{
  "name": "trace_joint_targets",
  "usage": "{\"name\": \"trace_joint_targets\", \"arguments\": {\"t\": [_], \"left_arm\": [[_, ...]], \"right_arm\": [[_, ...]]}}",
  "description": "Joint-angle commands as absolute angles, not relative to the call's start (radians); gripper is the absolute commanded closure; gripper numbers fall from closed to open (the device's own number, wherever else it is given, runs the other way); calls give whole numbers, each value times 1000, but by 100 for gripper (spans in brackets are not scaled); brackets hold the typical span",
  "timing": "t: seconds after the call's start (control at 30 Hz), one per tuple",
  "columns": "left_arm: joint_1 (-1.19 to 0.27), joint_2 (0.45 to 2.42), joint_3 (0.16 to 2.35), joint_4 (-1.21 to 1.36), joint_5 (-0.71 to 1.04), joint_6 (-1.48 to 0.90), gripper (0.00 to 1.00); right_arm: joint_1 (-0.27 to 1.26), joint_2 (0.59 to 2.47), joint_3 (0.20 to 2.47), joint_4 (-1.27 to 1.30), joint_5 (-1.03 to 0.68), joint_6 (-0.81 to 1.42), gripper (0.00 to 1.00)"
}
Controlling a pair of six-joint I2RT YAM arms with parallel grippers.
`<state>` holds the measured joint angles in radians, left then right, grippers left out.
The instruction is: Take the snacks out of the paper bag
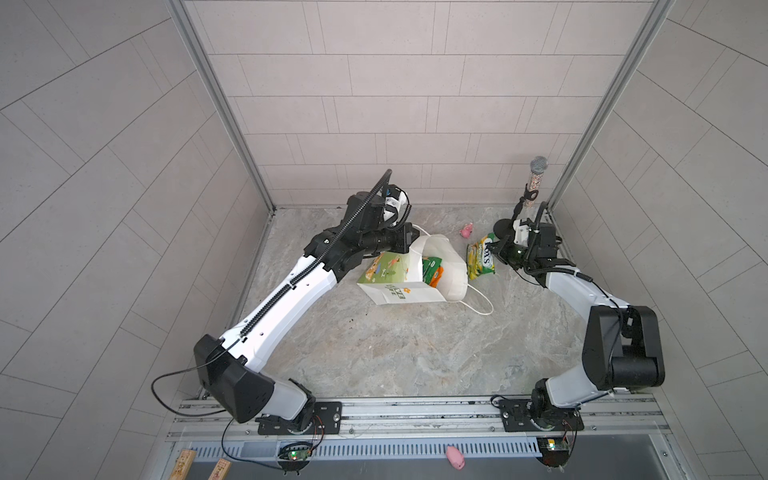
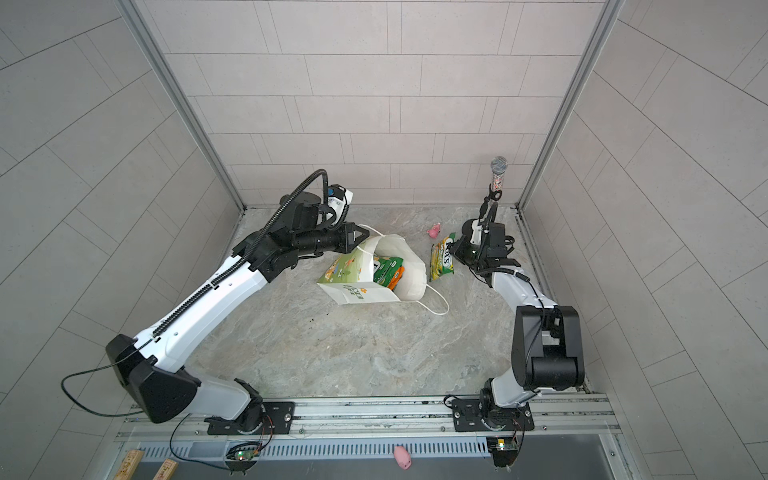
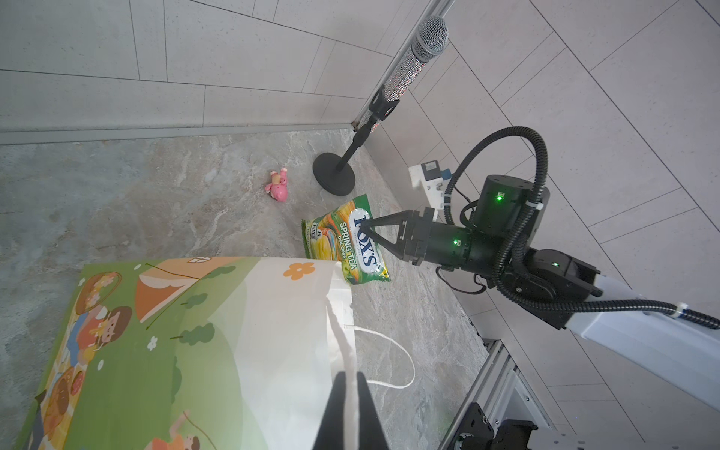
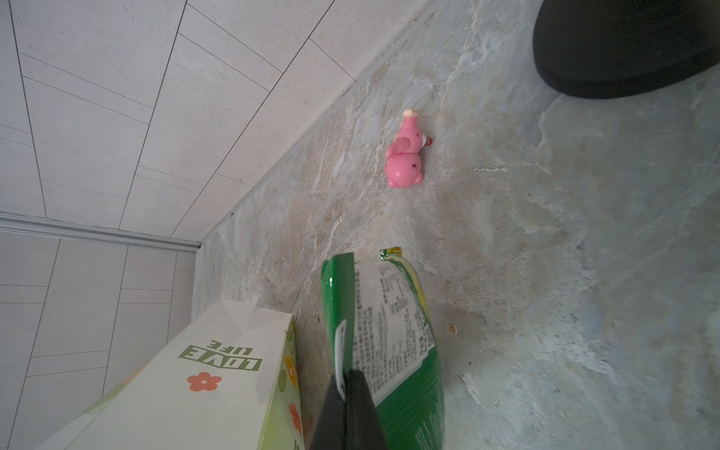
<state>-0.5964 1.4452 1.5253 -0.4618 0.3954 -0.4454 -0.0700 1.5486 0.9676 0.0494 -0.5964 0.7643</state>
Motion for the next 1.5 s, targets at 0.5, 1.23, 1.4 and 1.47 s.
{"name": "trace_joint_targets", "arguments": {"t": [0.5, 1.23, 1.4, 1.47], "left_arm": [[-599, 1404, 1516, -451, 404, -448, 100], [-599, 1404, 1511, -448, 410, -451, 100], [-600, 1402, 1508, -448, 421, -448, 100], [-599, 1401, 1508, -446, 426, -445, 100]], "right_arm": [[-166, 1805, 1103, -6, -527, 613, 100], [-221, 1792, 1199, -270, -403, 471, 58], [-221, 1678, 1155, -288, -412, 474, 55], [-221, 1625, 1129, -290, -440, 484, 55]]}}
